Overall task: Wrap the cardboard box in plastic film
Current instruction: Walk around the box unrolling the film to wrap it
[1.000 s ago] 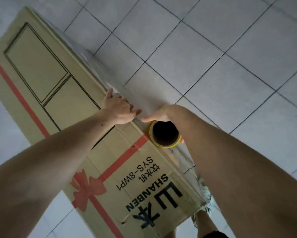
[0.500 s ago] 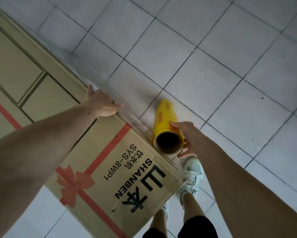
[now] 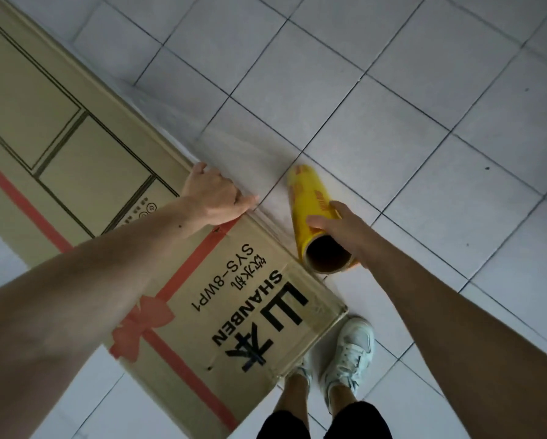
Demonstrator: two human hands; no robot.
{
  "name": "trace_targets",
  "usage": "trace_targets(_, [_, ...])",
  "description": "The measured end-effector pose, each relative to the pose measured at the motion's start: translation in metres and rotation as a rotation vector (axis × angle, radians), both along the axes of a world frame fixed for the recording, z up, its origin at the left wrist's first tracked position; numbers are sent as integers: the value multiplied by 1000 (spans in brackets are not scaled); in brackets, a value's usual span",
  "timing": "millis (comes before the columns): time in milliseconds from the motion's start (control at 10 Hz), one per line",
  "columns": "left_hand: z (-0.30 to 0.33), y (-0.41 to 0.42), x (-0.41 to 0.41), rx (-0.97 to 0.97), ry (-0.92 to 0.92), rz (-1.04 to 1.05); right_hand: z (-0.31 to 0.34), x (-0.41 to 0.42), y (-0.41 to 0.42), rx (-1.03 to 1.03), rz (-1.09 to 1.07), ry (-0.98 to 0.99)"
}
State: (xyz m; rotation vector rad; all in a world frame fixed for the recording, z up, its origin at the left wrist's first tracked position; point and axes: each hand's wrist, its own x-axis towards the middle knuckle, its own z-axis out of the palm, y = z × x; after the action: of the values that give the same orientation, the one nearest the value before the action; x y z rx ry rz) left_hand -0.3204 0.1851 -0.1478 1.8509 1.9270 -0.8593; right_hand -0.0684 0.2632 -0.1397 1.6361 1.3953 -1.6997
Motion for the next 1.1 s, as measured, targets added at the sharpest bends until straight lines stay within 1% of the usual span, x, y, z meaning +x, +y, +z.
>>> trace_targets(100, [-4,-1,-4,20,-15,14,-6,42,-16,-113,-303,60])
trace_targets(200, [-6,-3,-6,-42,15,-9,-9,67,-31,-229,-543,54])
trace_targets(300, [-3,2,-4,-109,19,2,-5,83,-39,-401,-728,24])
trace_targets(400, [4,11,7,-188,-21,25,7,79,-23,-367,-567,-50])
trace_targets(500, [5,26,27,-226,-64,-28,9,43,12,-31,-119,-204])
trace_targets(600, [-9,29,52,-335,-171,35,-9,-5,17,56,197,-333])
trace_targets(700, [-22,21,54,-440,-223,252,-28,-14,-5,1,250,-482])
trace_targets(800, [-23,15,44,-413,-231,352,-31,19,-9,28,118,-429])
trace_targets(900, [-23,18,43,-417,-231,361,-31,64,-10,-78,-147,-323])
trace_targets(1000, [-16,19,51,-434,-198,373,-22,106,-24,-259,-404,-225])
trace_targets(1100, [-17,21,51,-402,-204,359,-10,146,-47,-490,-759,-112])
